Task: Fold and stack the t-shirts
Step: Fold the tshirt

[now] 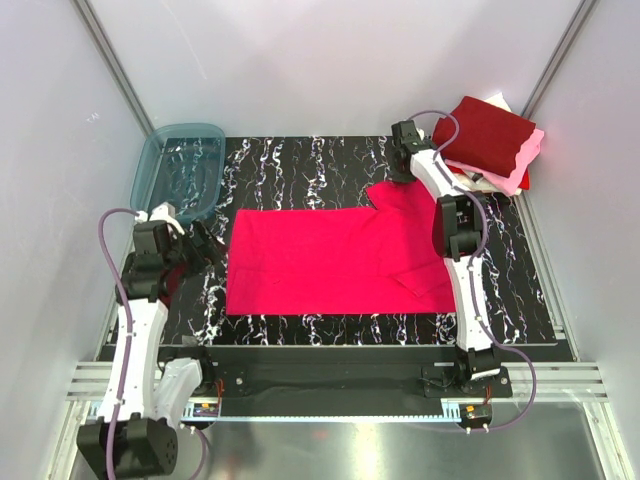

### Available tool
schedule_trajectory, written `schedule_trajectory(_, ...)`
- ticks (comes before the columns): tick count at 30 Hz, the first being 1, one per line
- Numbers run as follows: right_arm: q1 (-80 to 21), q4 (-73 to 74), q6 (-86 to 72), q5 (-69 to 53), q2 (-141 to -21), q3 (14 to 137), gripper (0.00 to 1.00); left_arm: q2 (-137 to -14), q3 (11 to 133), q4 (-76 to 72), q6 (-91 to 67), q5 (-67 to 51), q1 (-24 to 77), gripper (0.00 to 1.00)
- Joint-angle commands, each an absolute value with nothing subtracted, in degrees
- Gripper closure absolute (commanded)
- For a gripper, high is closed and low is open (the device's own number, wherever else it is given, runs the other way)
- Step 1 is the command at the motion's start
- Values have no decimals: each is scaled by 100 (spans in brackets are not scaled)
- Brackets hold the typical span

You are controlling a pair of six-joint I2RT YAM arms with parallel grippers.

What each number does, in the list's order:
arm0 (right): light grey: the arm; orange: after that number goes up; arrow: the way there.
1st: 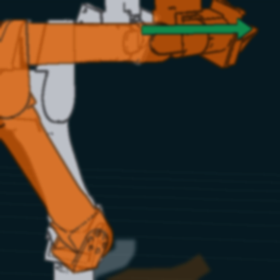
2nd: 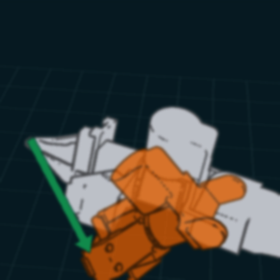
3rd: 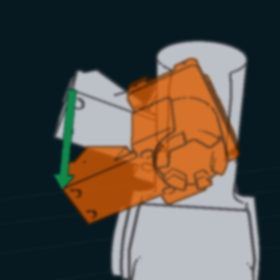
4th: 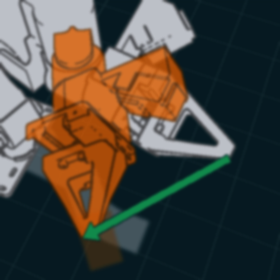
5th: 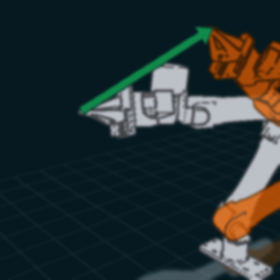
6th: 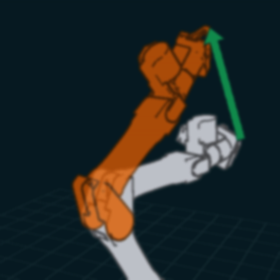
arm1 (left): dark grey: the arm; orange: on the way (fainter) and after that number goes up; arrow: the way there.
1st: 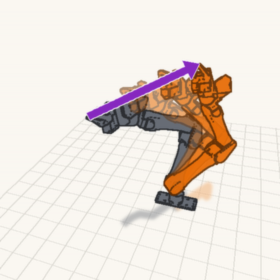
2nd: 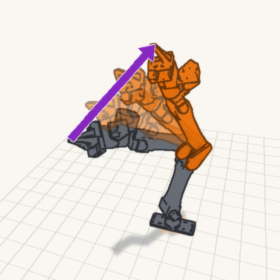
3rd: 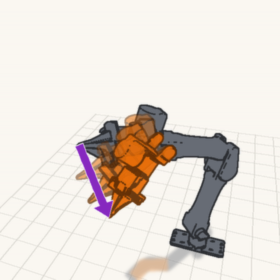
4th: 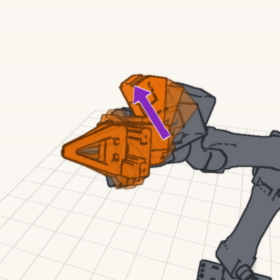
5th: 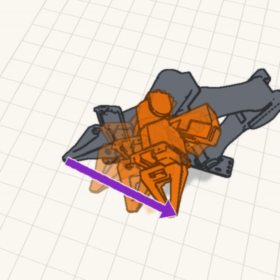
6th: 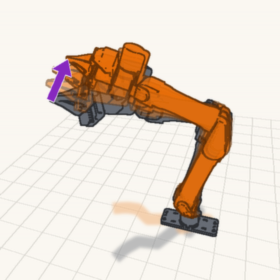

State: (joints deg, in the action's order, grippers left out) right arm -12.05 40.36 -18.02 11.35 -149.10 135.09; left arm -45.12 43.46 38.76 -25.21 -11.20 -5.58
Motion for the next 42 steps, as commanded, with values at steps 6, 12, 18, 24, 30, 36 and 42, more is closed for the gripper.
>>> schedule_trajectory(6, -1231, 4078, -1697, 1449, -12482, 11507, 100, -6148, 5211, 3156, -2680, -844, -116, 5)
schedule_trajectory(12, -1248, 3745, -1889, 1276, -11137, 10083, 100, -7862, 6335, 3190, -2760, -466, 255, 11)
schedule_trajectory(18, -1248, 3104, -2267, 747, -10065, 8415, 100, -9217, 7382, 3480, -2672, -167, 360, 20)
schedule_trajectory(24, -1257, 2866, -2294, 546, -9484, 7682, 100, -10263, 8164, 3665, -2698, 237, 624, 23)
schedule_trajectory(30, -1257, 2655, -2373, 317, -9001, 7085, 100, -11002, 8735, 3814, -2804, 624, 677, 26)
schedule_trajectory(36, -1248, 2479, -2505, 26, -8570, 6628, 100, -11705, 9420, 4042, -2839, 835, 677, 30)
schedule_trajectory(42, -1248, 2426, -2540, -228, -8350, 6399, 100, -12198, 9799, 4061, -2918, 949, 694, 32)
